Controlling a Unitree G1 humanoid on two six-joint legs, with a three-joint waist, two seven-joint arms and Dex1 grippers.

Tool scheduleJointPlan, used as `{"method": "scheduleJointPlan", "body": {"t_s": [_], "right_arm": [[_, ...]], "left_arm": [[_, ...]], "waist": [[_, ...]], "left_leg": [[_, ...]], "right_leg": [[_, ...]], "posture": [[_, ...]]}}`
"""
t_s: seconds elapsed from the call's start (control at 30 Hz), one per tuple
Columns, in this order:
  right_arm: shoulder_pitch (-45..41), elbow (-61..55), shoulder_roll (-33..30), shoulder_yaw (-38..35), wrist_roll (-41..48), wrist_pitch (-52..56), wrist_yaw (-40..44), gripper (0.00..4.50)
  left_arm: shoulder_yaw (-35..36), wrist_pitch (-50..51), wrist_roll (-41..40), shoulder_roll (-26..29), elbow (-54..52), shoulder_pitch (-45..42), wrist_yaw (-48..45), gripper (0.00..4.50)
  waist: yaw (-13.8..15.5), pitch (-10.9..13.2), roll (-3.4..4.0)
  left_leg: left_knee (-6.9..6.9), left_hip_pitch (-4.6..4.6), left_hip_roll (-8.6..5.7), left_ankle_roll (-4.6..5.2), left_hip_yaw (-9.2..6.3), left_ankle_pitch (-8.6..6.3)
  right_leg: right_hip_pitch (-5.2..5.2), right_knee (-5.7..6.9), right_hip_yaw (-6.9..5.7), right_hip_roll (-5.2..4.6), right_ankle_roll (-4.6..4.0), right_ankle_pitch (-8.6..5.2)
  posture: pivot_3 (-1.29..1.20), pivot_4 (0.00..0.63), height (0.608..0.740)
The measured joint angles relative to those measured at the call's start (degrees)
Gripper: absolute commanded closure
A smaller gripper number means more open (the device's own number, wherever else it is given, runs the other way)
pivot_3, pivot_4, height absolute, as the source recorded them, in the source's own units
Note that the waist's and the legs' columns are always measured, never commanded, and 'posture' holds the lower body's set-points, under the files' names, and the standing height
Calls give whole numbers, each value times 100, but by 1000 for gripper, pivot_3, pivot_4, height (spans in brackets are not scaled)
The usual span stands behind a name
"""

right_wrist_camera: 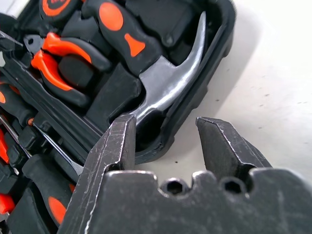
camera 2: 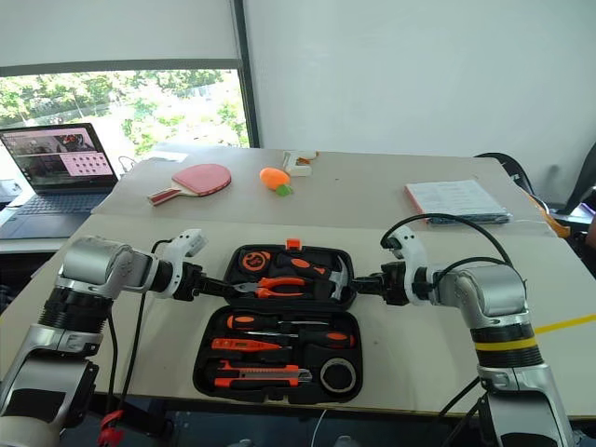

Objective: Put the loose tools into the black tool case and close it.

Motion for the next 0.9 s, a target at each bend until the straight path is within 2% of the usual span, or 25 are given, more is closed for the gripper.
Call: {"method": "scheduleJointPlan", "body": {"t_s": [0.03,0.1,0.13,0.17,0.23,0.27,0.33,0.4,0.63,0.9], "right_arm": [[-4,34,9,56,-3,10,-21,2151],[-7,82,34,120,-21,10,-54,2151],[-12,106,59,152,-35,10,-65,2660],[-28,153,110,167,-46,10,-75,2870],[-44,214,148,192,-92,10,-112,3575],[-57,228,148,192,-104,10,-119,3798],[-91,250,143,189,-111,15,-129,4467],[-95,252,151,187,-112,17,-146,4500],[-16,189,185,99,-100,9,-177,4500],[532,-248,361,-326,-105,-762,-271,4500]], "left_arm": [[1,-45,-5,-15,23,0,16,1134],[17,-63,-33,-44,62,0,41,1633],[31,-64,-66,-49,84,0,44,1791],[39,-62,-100,-57,91,0,39,2198],[57,-58,-189,-86,90,0,16,2951],[72,-59,-202,-88,90,0,11,3139],[134,-54,-202,-53,96,-1,14,3836],[219,-75,-203,-40,103,-5,30,4373],[406,-93,-292,-86,283,12,44,4441],[774,-1074,-413,-145,82,554,-144,4441]], "waist": [[1,0,0],[5,0,0],[6,0,0],[5,0,0],[12,0,0],[12,0,0],[7,-1,1],[3,-1,1],[-8,-2,2],[10,-1,3]], "left_leg": [[0,0,0,0,0,0],[0,0,0,0,0,0],[0,0,-1,0,0,0],[1,0,-1,0,0,0],[1,1,-2,-1,-1,0],[1,1,-2,-2,-1,1],[1,16,-2,-3,0,2],[1,31,-1,-4,0,2],[-1,38,0,-5,1,3],[-1,20,8,-7,1,4]], "right_leg": [[0,0,0,0,0,0],[0,1,0,-1,0,0],[0,0,0,-2,0,0],[1,0,0,-1,0,0],[1,2,0,-3,1,0],[1,2,0,-2,1,1],[13,2,0,-2,1,1],[25,3,0,-1,0,2],[29,5,1,1,-2,3],[13,4,2,-2,-1,4]], "posture": [[0,150,740],[0,150,740],[0,150,740],[0,150,740],[0,150,740],[0,150,740],[0,150,740],[0,150,740],[0,150,740],[0,150,740]]}}
